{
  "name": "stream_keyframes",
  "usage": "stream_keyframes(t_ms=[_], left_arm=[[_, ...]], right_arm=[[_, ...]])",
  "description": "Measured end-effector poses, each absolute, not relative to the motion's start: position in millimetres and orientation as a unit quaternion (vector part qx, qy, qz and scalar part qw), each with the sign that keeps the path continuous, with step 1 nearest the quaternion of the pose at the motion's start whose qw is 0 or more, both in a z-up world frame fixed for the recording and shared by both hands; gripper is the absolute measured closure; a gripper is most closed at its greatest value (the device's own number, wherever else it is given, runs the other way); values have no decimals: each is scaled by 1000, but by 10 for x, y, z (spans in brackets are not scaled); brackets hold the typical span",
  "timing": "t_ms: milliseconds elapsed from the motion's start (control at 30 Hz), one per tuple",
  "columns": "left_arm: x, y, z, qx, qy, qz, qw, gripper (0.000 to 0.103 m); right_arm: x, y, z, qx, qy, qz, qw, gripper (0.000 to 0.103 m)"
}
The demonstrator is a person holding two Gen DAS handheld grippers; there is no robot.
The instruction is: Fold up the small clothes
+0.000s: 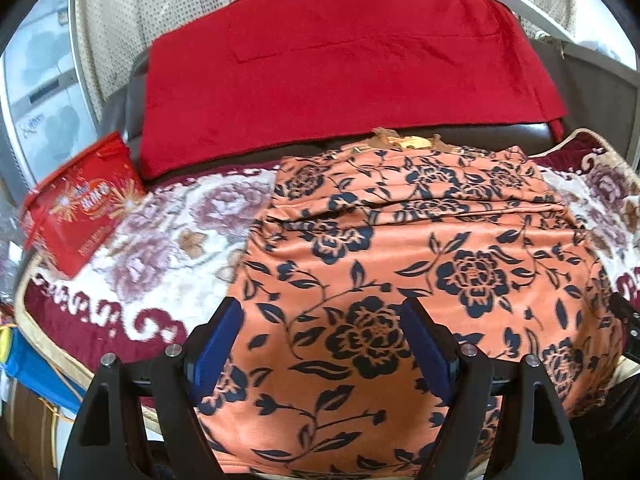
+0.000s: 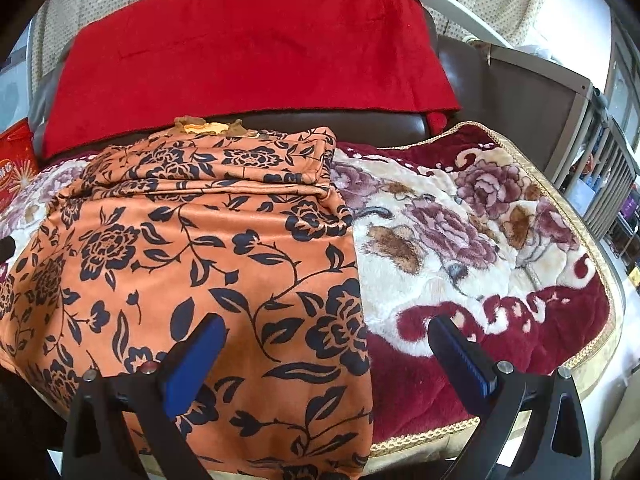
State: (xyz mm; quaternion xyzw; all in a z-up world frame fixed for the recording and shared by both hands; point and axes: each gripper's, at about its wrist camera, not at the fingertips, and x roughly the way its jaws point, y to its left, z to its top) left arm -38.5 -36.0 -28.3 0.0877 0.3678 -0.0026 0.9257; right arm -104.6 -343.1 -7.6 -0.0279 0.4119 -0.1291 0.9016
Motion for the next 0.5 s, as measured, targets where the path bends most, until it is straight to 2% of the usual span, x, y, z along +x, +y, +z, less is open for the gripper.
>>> stream_keyframes(t_ms=[500], left_arm=[[-483,-182,-104,124,299,99,941,21]], right_arm=[[-1034,-3380,-126,-21,418,-121,900,1]])
